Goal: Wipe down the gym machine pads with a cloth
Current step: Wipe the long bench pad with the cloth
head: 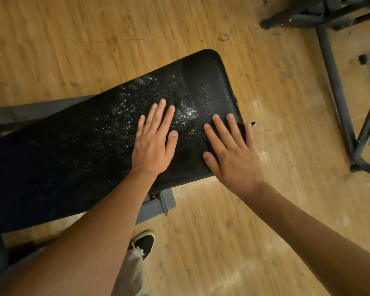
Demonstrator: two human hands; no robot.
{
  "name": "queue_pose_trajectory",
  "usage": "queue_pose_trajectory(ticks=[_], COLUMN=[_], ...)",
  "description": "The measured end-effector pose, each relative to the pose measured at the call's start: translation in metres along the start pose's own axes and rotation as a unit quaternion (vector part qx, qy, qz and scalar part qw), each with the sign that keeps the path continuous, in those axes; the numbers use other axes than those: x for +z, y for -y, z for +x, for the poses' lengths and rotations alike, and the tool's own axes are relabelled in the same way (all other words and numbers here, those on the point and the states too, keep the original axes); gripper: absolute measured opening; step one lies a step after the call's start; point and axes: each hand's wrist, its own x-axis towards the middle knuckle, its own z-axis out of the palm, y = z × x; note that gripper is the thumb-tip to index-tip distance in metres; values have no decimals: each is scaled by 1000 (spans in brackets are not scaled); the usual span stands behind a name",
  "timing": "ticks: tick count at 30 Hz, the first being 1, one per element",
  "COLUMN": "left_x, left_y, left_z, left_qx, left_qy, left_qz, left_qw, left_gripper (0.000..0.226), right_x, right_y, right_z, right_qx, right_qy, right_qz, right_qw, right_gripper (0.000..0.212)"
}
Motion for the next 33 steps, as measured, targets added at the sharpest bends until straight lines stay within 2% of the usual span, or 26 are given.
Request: queue_pose_trajectory(ticks=[6,11,16,18,20,23,28,33], left_x=[0,1,4,8,12,16,19,21], left_y=[-1,-1,0,-3,-10,-25,-28,-27], left_z=[-1,-1,-2,-5,-9,-12,-14,-14], left_qx=[-6,-9,-16,-64,-152,-230,-240,-235], left_qy=[4,1,-9,-19,-36,-44,-69,-76], left_qz=[2,-1,1,5,3,-22,-31,-23], left_qw=[1000,1000,1000,998,988,972,968,969], left_gripper=[58,58,59,59,59,60,58,58], right_x=[7,11,12,10,6,4,10,11], right_y=[8,9,9,6,4,2,1,6], right_z=[21,-1,6,30,52,45,-8,36], right_qx=[29,35,36,30,24,25,33,62], right_qy=[-9,-33,-21,-16,0,8,12,-10], right_qz=[-12,20,24,21,13,16,33,42], right_qw=[999,999,999,999,1000,1000,999,997], right_gripper=[56,54,52,52,52,54,54,50])
